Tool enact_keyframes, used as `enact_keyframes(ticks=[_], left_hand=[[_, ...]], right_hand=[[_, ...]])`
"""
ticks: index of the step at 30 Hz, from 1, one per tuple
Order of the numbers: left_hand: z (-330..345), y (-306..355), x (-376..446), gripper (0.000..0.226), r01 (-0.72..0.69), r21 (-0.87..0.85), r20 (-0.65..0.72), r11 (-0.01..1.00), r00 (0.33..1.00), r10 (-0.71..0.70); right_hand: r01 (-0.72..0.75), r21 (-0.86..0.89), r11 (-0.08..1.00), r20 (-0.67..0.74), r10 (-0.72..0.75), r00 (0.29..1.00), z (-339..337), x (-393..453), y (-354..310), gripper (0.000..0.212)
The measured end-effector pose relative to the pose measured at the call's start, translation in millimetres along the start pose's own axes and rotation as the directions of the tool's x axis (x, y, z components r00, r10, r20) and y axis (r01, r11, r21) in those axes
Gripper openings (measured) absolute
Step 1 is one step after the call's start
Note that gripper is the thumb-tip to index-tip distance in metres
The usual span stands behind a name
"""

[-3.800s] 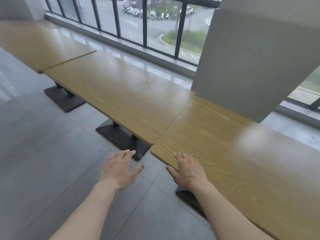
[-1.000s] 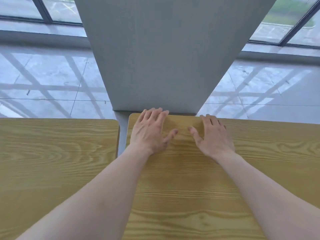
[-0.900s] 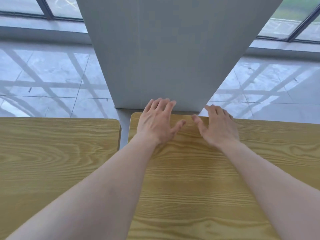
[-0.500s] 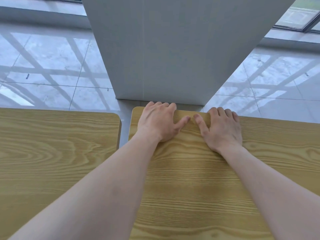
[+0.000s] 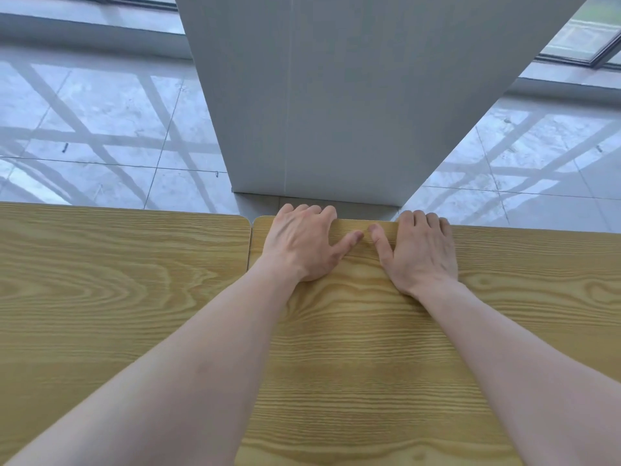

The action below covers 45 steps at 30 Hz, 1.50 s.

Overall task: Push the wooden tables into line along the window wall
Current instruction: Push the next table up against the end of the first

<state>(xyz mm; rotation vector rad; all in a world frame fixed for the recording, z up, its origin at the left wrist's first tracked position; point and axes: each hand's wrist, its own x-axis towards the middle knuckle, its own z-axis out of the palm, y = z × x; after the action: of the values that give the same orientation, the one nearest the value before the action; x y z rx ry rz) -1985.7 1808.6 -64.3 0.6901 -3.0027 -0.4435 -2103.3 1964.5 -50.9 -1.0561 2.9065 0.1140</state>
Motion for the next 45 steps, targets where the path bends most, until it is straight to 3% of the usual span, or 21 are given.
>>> enact_keyframes(ticks=[4, 11, 18, 22, 31, 37, 41, 43, 45], left_hand=[[-3, 2, -3, 0.05, 0.008, -0.008, 0.002, 1.0, 1.0, -0.008], [-3, 4, -6, 0.061, 0.048, 0.009, 0.002, 0.999, 0.999, -0.048], [-2, 4, -5, 0.052, 0.063, -0.011, -0.006, 0.998, 0.998, -0.063], [-1, 3, -5, 0.061, 0.067, -0.014, -0.008, 0.998, 0.998, -0.067], [-13, 4, -27, 0.054, -0.052, -0.124, -0.211, 0.991, 0.977, 0.025], [-26, 9, -103, 0.056, -0.014, -0.133, -0.216, 0.991, 0.976, -0.016], [-30, 13, -183, 0.057, 0.098, -0.17, -0.179, 0.981, 0.975, -0.128], [-27, 35, -267, 0.059, 0.138, -0.128, -0.266, 0.982, 0.949, -0.168], [-19, 46, -305, 0.06, 0.144, -0.134, -0.269, 0.98, 0.947, -0.176]], right_hand=[[-0.006, -0.005, 1.0, 0.0, 0.006, 1.0, 3, 0, -1, 0.07], [0.001, 0.025, 1.0, -0.036, 0.0, 0.999, 7, -2, 0, 0.073], [-0.001, 0.049, 0.999, -0.066, 0.004, 0.998, 7, -3, 0, 0.069], [-0.008, 0.059, 0.998, -0.072, 0.012, 0.997, 9, -2, 1, 0.07], [-0.023, 0.112, 0.993, -0.111, 0.035, 0.993, 2, -33, 0, 0.062], [-0.008, 0.157, 0.988, -0.087, 0.022, 0.996, -7, -120, -2, 0.062], [-0.006, 0.193, 0.981, -0.086, 0.023, 0.996, -10, -186, -7, 0.061], [0.078, 0.197, 0.977, -0.177, -0.042, 0.983, -11, -257, -2, 0.064], [0.108, 0.193, 0.975, -0.172, -0.075, 0.982, -4, -286, 3, 0.066]])
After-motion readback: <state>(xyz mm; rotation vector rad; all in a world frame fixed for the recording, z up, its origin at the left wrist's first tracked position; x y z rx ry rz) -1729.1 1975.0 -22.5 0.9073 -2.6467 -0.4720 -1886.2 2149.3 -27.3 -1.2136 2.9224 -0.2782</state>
